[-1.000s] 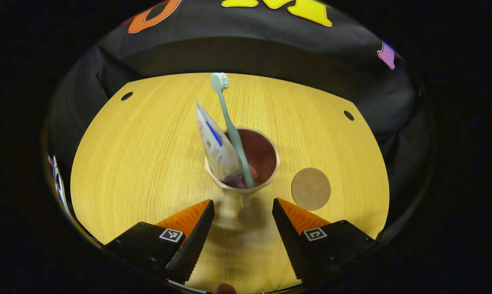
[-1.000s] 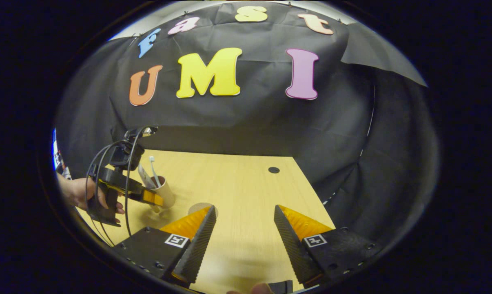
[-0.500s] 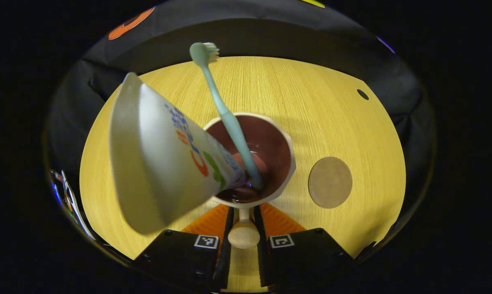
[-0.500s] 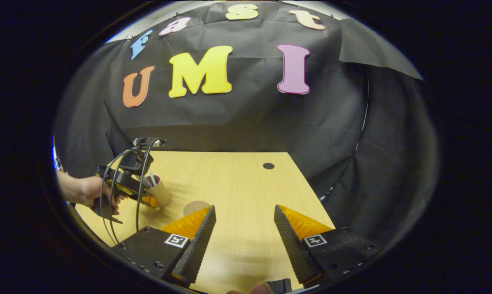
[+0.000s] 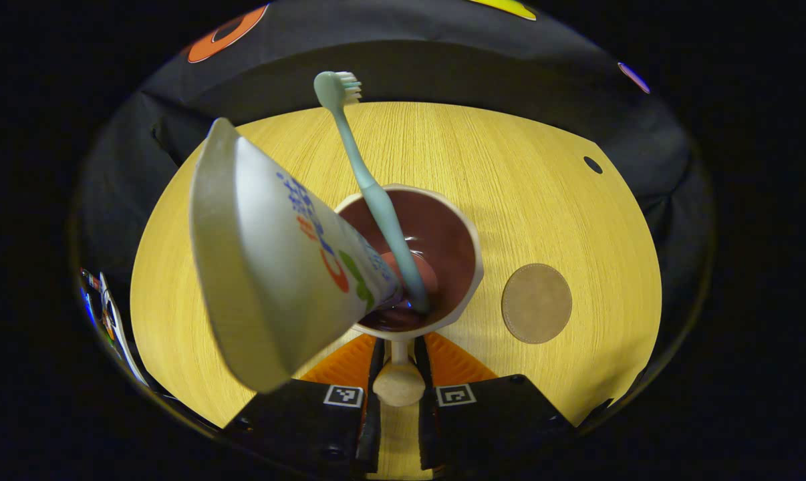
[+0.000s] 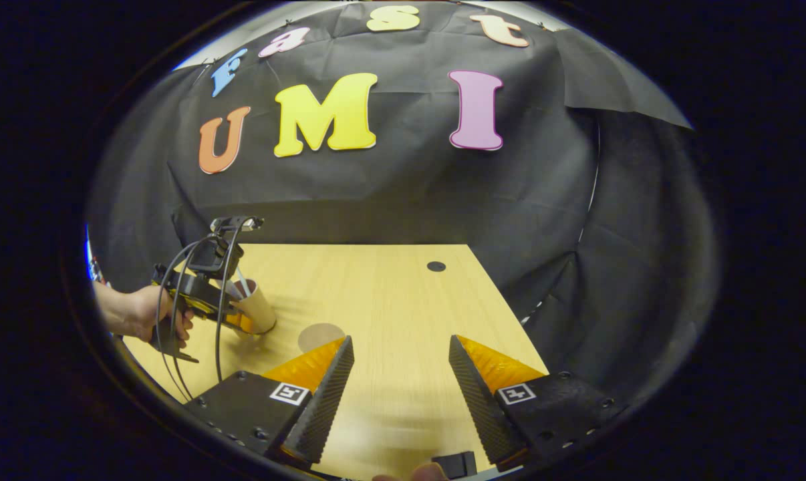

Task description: Put the toothbrush and toothpaste on the desktop into the cup, then pick up the cup and place it on the coaster on the desktop.

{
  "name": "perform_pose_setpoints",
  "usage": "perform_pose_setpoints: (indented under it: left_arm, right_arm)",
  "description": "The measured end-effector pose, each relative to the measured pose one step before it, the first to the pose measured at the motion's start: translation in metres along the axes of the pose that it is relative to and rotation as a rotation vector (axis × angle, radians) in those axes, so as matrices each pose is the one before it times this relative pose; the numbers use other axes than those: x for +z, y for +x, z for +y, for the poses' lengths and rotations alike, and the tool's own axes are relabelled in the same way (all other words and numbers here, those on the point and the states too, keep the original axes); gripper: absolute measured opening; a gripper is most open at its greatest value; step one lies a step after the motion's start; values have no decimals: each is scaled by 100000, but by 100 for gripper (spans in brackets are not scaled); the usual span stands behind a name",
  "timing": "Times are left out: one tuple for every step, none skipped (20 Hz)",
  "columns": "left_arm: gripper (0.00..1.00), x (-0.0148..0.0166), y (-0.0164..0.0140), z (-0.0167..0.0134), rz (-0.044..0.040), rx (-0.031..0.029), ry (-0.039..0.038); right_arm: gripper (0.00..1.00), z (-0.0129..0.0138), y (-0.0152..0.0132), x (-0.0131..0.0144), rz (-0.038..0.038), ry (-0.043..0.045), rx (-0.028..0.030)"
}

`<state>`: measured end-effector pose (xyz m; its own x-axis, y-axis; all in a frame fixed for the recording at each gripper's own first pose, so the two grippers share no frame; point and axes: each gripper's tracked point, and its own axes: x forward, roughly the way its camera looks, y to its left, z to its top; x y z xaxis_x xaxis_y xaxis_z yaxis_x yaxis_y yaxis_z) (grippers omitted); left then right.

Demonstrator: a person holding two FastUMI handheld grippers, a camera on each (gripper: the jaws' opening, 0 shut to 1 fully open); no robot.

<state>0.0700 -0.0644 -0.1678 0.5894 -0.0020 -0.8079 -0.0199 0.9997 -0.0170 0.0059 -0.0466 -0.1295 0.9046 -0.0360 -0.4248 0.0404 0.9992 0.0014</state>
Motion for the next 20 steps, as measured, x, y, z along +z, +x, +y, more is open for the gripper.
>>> perform_pose_setpoints:
  left_arm:
    - [25, 433, -985, -724, -1484, -24, 611]
    - [25, 342, -929, -973, -1042, -493, 200]
    - [25, 237, -869, -1204, -500, -926, -326]
    - [25, 143, -751, -1429, 138, -1446, -716]
    - [25, 220, 1935, 3234, 692, -1468, -1030]
    - [25, -1634, 48, -3668, 896, -1273, -912]
    - [25, 555, -838, -2129, 505, -878, -184]
    - [25, -146, -183, -1281, 354, -715, 26]
    - [29, -82, -191, -1288, 91, -906, 205]
    - [25, -22, -190, -1238, -8, -766, 522]
    - [25, 44, -154, -1170, -95, -482, 700]
    - [25, 148, -683, -489, 104, -290, 764]
    - [25, -97, 735, 1806, 549, -223, 447]
    - [25, 254, 64, -2064, 685, -535, -224]
    - [25, 73, 423, 136, 516, -328, -170]
    - [25, 105, 617, 481, 494, 142, -90]
    - [25, 20, 658, 252, 529, 15, -214]
    - [25, 44, 694, 627, 534, -364, -176]
    - [25, 39, 381, 139, 351, -304, 73]
    - [25, 118, 245, 251, 107, -34, 98]
  right_arm:
    - [87, -98, -67, -102, 124, 130, -282]
    - [88, -52, -210, -21, -50, 183, -15]
    - [89, -159, -220, 48, -381, 191, -231]
    - [89, -227, -190, 10, -346, 319, -396]
    - [89, -245, -223, 32, -308, 316, -381]
    - [89, -269, -43, -101, -151, 110, -501]
    - [91, -363, -257, -27, -18, 43, -496]
    - [91, -342, -222, -74, -141, 21, -607]
    - [91, -423, -258, -33, -149, -42, -697]
    - [91, -399, -243, -94, -71, 37, -625]
    - [91, -371, -168, -89, 15, -1, -589]
    - [91, -426, -259, -184, 182, -87, -687]
    - [91, -384, -210, -76, 199, -18, -678]
    - [91, -383, -236, -122, 124, 100, -695]
    - [91, -431, -187, 51, 72, 135, -645]
    - [91, -452, -180, -111, 149, 17, -753]
    - [91, -413, -75, -107, 117, -22, -632]
    - [91, -477, -150, -78, 157, -119, -651]
    - [91, -400, -174, -32, 272, -63, -521]
    - [91, -385, -27, -205, 412, -13, -687]
